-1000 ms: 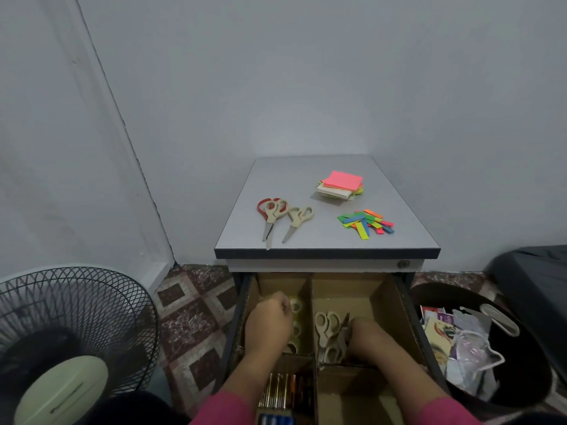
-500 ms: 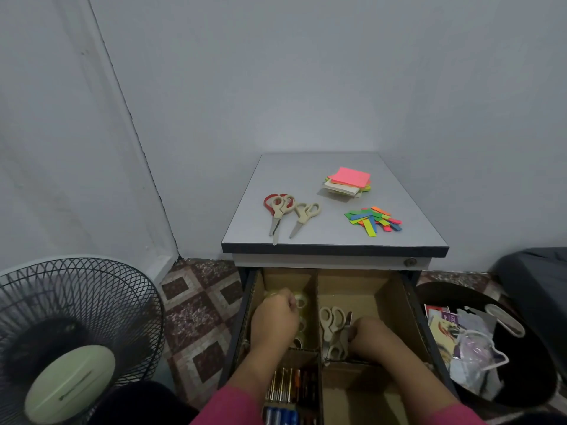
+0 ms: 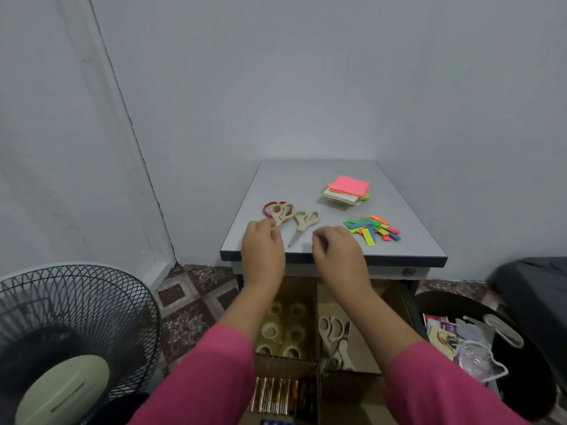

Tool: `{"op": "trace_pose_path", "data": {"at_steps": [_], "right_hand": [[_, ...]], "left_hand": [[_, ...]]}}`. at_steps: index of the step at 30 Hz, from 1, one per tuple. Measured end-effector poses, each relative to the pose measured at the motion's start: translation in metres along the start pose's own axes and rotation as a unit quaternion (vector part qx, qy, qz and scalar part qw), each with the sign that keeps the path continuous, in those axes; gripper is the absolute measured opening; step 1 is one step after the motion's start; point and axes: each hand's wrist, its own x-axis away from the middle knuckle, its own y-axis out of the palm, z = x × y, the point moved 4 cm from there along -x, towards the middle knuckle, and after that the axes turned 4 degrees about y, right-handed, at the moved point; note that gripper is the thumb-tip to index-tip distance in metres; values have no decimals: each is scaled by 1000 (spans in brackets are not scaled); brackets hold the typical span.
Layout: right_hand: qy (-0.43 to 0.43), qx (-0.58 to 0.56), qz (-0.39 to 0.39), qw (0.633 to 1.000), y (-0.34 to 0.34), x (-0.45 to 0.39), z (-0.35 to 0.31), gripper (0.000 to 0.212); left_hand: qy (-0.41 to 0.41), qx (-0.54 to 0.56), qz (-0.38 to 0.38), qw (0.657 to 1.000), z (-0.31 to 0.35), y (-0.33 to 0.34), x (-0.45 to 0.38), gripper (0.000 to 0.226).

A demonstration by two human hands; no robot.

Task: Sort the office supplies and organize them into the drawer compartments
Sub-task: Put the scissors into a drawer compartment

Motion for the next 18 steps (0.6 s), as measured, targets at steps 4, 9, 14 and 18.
{"op": "trace_pose_path", "data": {"at_steps": [4,9,14,18], "right_hand": [[116,68,-85,987,30,-48,-14,28],[141,141,-156,967,36,-71,-19,35],[173,139,-156,963,41,-78,-8,12],[197,94,-170,961,37,-77,-4,35]], "left_hand": [[-79,-86,-106,988,-9,14,-42,30],[-96,-167,-174,966,-10,26,-55,23],[-89,-174,-177,965,-8,26,-61,15],[-76,-123,-151,978,-5,20,-58,14]]}}
